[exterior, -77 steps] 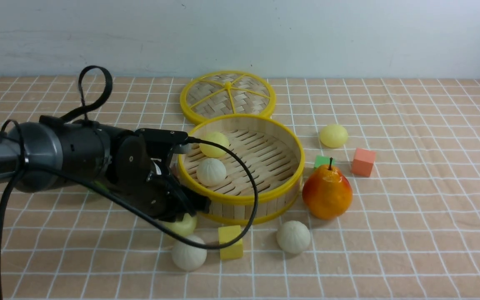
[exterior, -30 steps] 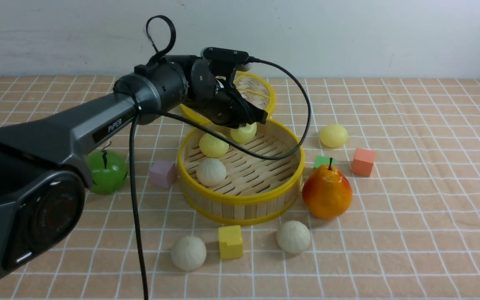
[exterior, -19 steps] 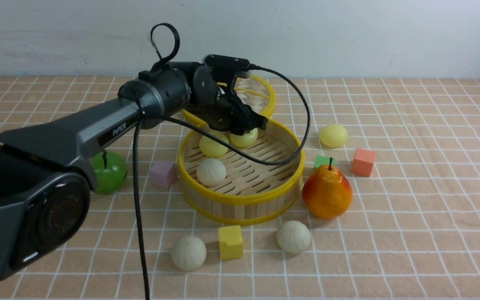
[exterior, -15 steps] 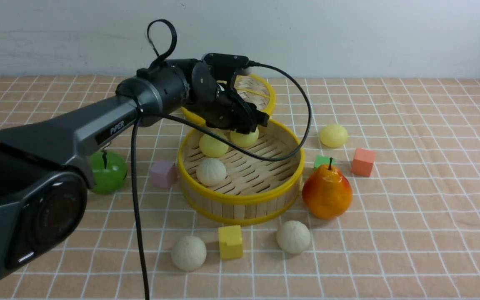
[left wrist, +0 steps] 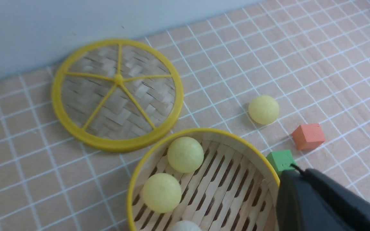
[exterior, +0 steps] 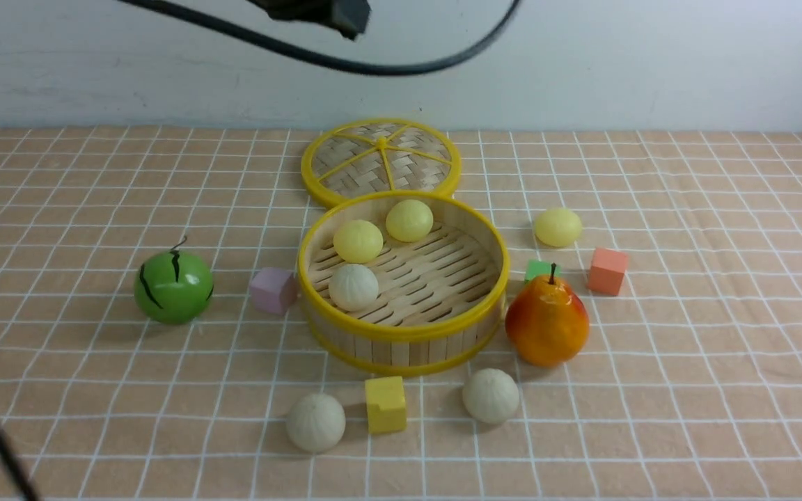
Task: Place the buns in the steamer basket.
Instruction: Use the left arm to grab a steamed stuffed bun
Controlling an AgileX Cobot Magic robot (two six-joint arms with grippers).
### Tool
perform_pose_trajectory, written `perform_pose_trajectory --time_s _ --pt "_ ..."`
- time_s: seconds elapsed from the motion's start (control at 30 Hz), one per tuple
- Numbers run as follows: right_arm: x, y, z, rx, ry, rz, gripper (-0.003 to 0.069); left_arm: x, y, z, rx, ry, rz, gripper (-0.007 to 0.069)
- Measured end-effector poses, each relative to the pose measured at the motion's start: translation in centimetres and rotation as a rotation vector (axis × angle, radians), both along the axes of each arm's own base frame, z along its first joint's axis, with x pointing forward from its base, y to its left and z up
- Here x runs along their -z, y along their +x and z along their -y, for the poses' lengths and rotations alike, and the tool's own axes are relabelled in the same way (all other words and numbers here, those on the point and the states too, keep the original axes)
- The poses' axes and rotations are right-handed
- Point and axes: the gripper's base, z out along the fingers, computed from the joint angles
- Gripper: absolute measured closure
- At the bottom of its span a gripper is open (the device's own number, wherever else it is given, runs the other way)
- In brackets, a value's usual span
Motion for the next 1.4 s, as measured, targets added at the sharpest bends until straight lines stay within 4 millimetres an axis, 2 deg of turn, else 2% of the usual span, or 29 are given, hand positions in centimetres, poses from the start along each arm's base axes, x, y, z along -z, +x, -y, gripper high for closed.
perform_pose_trajectory --time_s 0.1,0.13,0.23,0.27,0.3,0.33,0.37,0.4,0.43,0.5,0.53,0.6,0.63,0.67,0.7,0.73,0.9,1.17,1.4 --pt "0.0 0.0 0.0 0.000 0.000 0.000 0.0419 -2.0 -4.6 -2.4 -0.032 0.003 0.048 0.0638" --pt "0.0 0.0 0.0 0.000 0.000 0.000 0.0419 -2.0 -6.0 -3.1 -0.043 0.006 0.054 0.0638" --pt "0.0 0.0 0.0 0.000 0.000 0.000 0.0419 -0.2 -10.1 -5.1 -0.075 -0.003 0.045 0.0638" --pt "0.0 0.0 0.0 0.000 0.000 0.000 0.0419 -0.6 -10.5 -5.2 -0.077 -0.013 0.061 0.0638" --pt "0.0 0.0 0.0 0.000 0.000 0.000 0.0419 0.6 -11.6 -5.7 -0.083 -0.015 0.049 0.0638" --pt "0.0 0.0 0.0 0.000 0.000 0.000 0.0419 1.2 -13.5 -6.6 -0.091 -0.042 0.077 0.0638" --pt "0.0 0.0 0.0 0.000 0.000 0.000 0.0419 3.6 -16.0 -7.6 -0.101 -0.073 0.091 0.0638" --pt "0.0 0.0 0.0 0.000 0.000 0.000 0.0419 4.3 -17.7 -8.4 -0.106 -0.101 0.124 0.0638" --pt "0.0 0.0 0.0 0.000 0.000 0.000 0.0419 6.1 -19.2 -9.0 -0.111 -0.120 0.143 0.0638" --pt "0.0 0.0 0.0 0.000 0.000 0.000 0.0419 8.4 -22.1 -10.3 -0.118 -0.167 0.205 0.0638" --pt "0.0 0.0 0.0 0.000 0.000 0.000 0.0419 9.3 -22.3 -10.4 -0.119 -0.163 0.196 0.0638" --pt "0.0 0.0 0.0 0.000 0.000 0.000 0.0419 11.3 -24.1 -11.2 -0.126 -0.204 0.247 0.0638" --pt "0.0 0.0 0.0 0.000 0.000 0.000 0.0419 13.5 -25.0 -11.7 -0.134 -0.221 0.250 0.0638" --pt "0.0 0.0 0.0 0.000 0.000 0.000 0.0419 13.8 -25.1 -11.7 -0.136 -0.226 0.248 0.0638" --pt "0.0 0.0 0.0 0.000 0.000 0.000 0.0419 16.2 -25.6 -11.9 -0.146 -0.245 0.227 0.0638" --pt "0.0 0.0 0.0 0.000 0.000 0.000 0.0419 17.1 -25.9 -12.0 -0.151 -0.263 0.221 0.0638" --pt "0.0 0.0 0.0 0.000 0.000 0.000 0.0419 19.3 -26.7 -12.3 -0.171 -0.361 0.226 0.0638" --pt "0.0 0.0 0.0 0.000 0.000 0.000 0.0419 21.2 -26.8 -12.3 -0.178 -0.353 0.183 0.0638" --pt "0.0 0.0 0.0 0.000 0.000 0.000 0.0419 21.5 -26.8 -12.3 -0.178 -0.346 0.169 0.0638"
